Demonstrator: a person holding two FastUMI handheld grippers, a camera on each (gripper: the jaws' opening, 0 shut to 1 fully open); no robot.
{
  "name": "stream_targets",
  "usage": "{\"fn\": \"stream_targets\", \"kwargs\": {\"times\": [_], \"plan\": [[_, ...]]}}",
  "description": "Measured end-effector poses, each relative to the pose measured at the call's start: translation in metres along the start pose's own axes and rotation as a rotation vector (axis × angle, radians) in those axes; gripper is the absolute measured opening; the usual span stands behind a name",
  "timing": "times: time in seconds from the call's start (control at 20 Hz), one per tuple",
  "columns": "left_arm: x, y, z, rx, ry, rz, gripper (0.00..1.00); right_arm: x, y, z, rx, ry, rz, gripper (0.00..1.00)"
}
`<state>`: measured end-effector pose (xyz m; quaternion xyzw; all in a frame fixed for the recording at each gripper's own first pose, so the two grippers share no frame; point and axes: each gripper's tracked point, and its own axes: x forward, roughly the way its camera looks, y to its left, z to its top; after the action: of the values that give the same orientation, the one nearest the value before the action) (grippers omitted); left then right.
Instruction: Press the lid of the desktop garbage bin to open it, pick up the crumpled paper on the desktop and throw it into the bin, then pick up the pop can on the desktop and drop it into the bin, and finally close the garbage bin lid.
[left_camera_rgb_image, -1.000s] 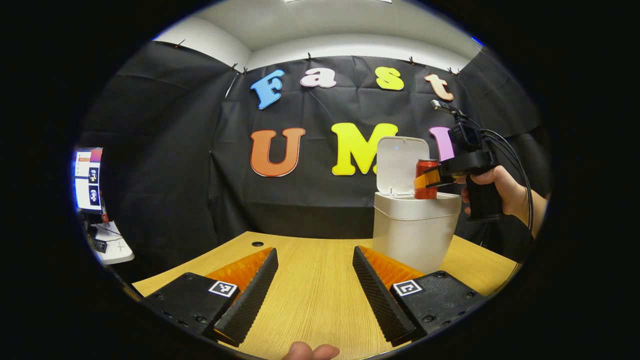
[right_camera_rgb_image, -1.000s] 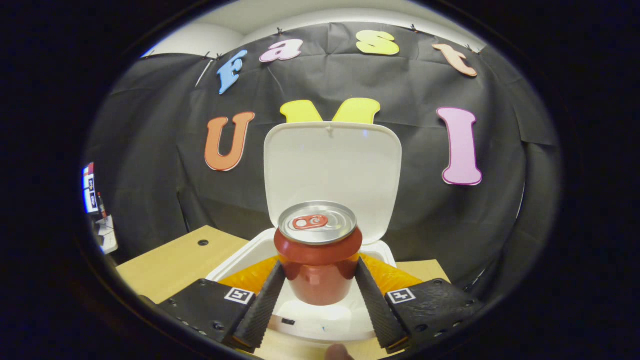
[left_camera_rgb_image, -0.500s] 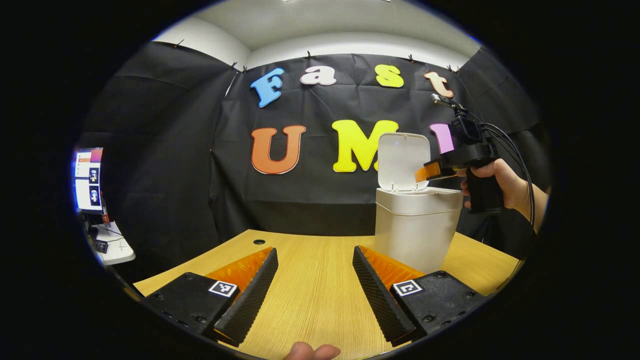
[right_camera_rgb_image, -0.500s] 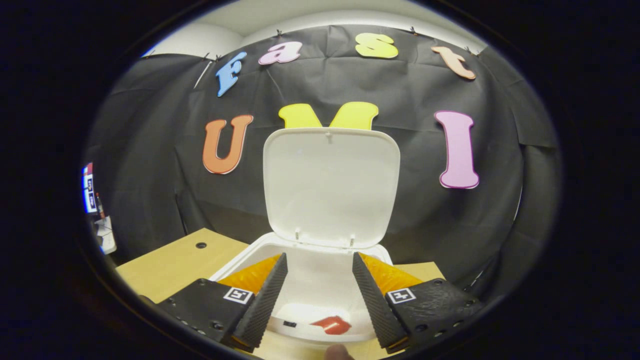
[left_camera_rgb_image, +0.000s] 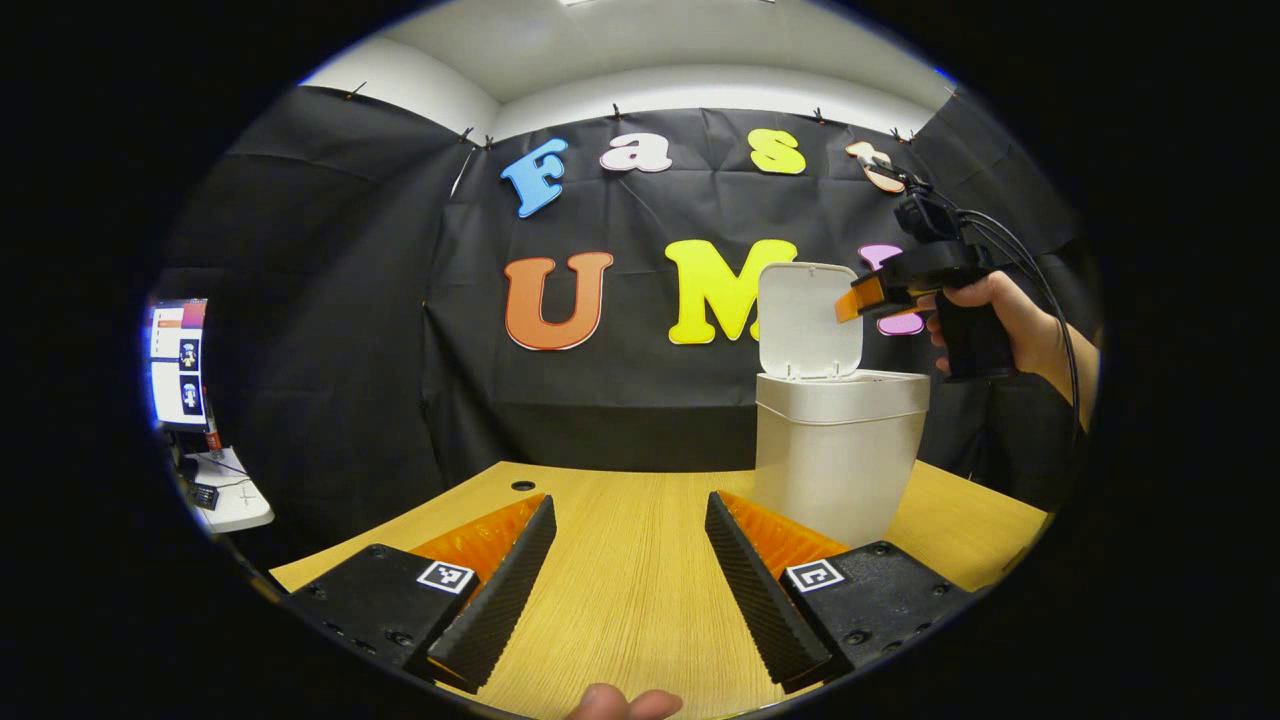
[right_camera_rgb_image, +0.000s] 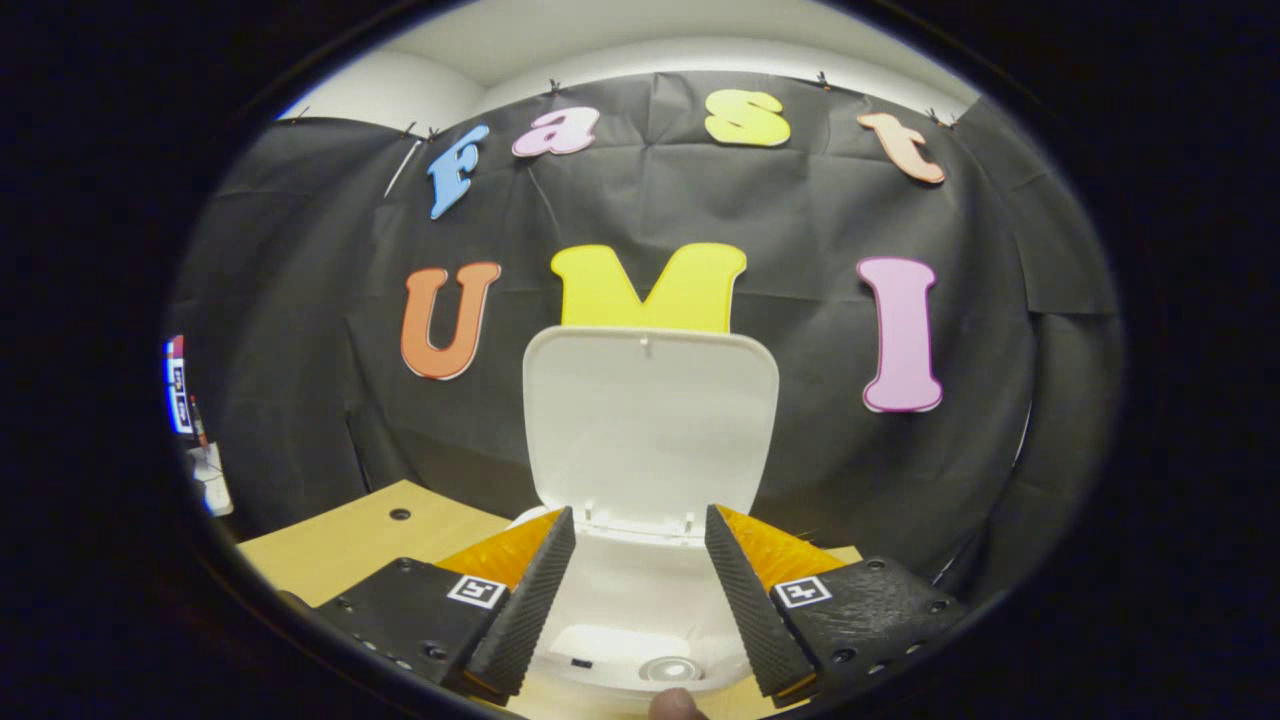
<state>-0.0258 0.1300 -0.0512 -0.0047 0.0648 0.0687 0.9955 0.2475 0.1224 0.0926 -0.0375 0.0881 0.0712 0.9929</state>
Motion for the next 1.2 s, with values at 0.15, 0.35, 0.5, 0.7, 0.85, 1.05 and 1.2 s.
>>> {"fn": "stream_targets", "kwargs": {"times": [0.15,0.35,0.5,0.7,0.85,1.05,1.2], "plan": [[0.002,-0.005,-0.001,0.008,0.008,-0.025,0.97,0.000,-0.006,0.038,-0.055,-0.081,-0.034,0.82],[0.006,-0.017,0.000,-0.063,0.015,-0.076,0.98,0.000,-0.013,0.094,-0.026,-0.181,-0.051,0.83],[0.003,-0.012,0.007,-0.080,0.014,-0.067,0.98,0.008,-0.018,0.134,-0.006,-0.243,-0.064,0.82],[0.000,-0.013,0.023,-0.073,-0.006,-0.064,0.97,0.032,-0.022,0.164,-0.039,-0.297,-0.096,0.87],[-0.005,-0.014,0.033,-0.052,-0.028,-0.067,0.97,0.058,-0.017,0.156,-0.065,-0.255,-0.093,0.82],[-0.010,-0.016,0.039,-0.058,-0.041,-0.067,0.97,0.084,-0.011,0.141,0.023,-0.185,-0.056,0.87],[-0.010,-0.017,0.039,-0.063,-0.038,-0.061,0.97,0.095,-0.013,0.130,0.075,-0.141,-0.059,0.82]]}}
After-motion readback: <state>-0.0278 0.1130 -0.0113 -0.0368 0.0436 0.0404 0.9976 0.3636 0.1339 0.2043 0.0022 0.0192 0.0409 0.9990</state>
